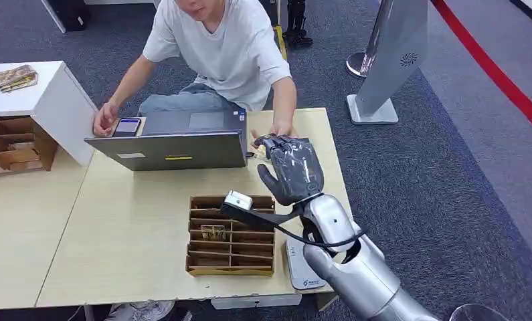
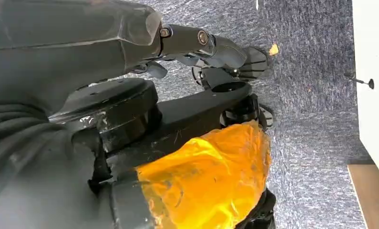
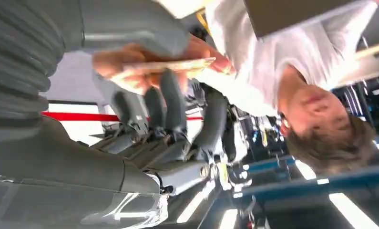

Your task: Pass the card to the sensor for recognition and then transmit it.

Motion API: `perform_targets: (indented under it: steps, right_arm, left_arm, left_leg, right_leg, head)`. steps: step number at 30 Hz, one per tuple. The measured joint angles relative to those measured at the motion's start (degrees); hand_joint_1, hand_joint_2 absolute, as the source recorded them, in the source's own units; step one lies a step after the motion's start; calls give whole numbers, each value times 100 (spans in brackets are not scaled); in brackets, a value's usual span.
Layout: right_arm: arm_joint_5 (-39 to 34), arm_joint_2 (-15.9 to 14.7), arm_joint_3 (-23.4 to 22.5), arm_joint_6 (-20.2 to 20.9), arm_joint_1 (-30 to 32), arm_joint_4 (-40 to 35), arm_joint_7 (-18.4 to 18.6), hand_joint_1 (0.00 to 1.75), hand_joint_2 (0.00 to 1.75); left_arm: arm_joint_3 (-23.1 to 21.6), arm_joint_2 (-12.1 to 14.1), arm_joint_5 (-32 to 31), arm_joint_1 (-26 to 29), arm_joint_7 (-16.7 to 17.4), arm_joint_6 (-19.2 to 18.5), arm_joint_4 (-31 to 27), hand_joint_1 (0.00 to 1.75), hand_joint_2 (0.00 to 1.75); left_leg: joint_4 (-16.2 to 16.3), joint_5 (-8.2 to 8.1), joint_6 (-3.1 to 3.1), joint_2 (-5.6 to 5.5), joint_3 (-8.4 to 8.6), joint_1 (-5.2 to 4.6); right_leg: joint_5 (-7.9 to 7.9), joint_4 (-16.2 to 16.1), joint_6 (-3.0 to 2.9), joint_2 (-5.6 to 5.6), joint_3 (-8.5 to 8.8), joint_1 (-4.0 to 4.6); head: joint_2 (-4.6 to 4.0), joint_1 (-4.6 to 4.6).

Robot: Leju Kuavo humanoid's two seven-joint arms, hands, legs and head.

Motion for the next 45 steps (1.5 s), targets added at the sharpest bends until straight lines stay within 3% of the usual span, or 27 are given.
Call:
perform_targets:
  steps: [16, 20, 21, 28, 34, 37, 41, 45]
  right_arm:
    - [52, 0, 70, -44, -17, 22, 90, 0, 175]
    - [-302, 0, 35, -241, 127, -195, -116, 0, 175]
    - [-457, 0, 22, -284, 186, -271, -204, 0, 0]
    - [-1808, -11, -133, -608, 738, -973, -1008, 0, 0]
    - [-2731, -85, -245, -643, 1207, -1579, -1557, 0, 0]
    - [-3522, -162, -310, -580, 1491, -1897, -1975, 0, 0]
    - [-3805, -251, -391, -533, 1748, -2160, -2138, 0, 0]
    - [-4757, -297, -479, -216, 2031, -2361, -2591, 0, 0]
  left_arm:
    - [2, 0, -4, 3, -31, 4, 0, 0, 0]
    - [2, 2, 26, 17, -83, 48, 0, 0, 0]
    - [2, 2, 42, 23, -96, 63, 0, 0, 0]
    - [57, 4, 195, 94, -256, 175, 0, 0, 0]
    - [109, 18, 278, 166, -372, 214, 2, 0, 0]
    - [162, 17, 328, 212, -431, 249, 2, 0, 0]
    - [203, 20, 345, 242, -444, 260, 2, 0, 0]
    - [225, 17, 374, 255, -551, 299, 2, 0, 0]
  left_leg:
    - [0, 0, 0, 1, 1, 0]
    - [0, 0, 0, 0, 1, 0]
    - [0, 0, 0, 1, 0, 0]
    - [0, -2, -1, 1, 0, 0]
    - [0, -3, -1, 1, 0, 0]
    - [0, -3, -1, 2, 0, 0]
    - [0, -3, -1, 2, 0, 0]
    - [0, -3, -1, 1, 1, 0]
  right_leg:
    - [0, 0, 0, 0, -1, 0]
    - [0, 0, 0, 0, -1, 0]
    - [-1, 0, 0, 0, -1, 0]
    - [-2, -1, 0, 0, -2, 0]
    - [-2, -2, 0, 0, -2, 0]
    - [-2, -2, 0, 1, -2, 0]
    - [-2, -2, 0, 1, -2, 0]
    - [-2, -3, 1, 0, -3, 0]
  head:
    - [0, 0]
    - [0, 0]
    - [0, 0]
    - [0, 2]
    - [0, 0]
    - [0, 0]
    - [0, 0]
    - [0, 0]
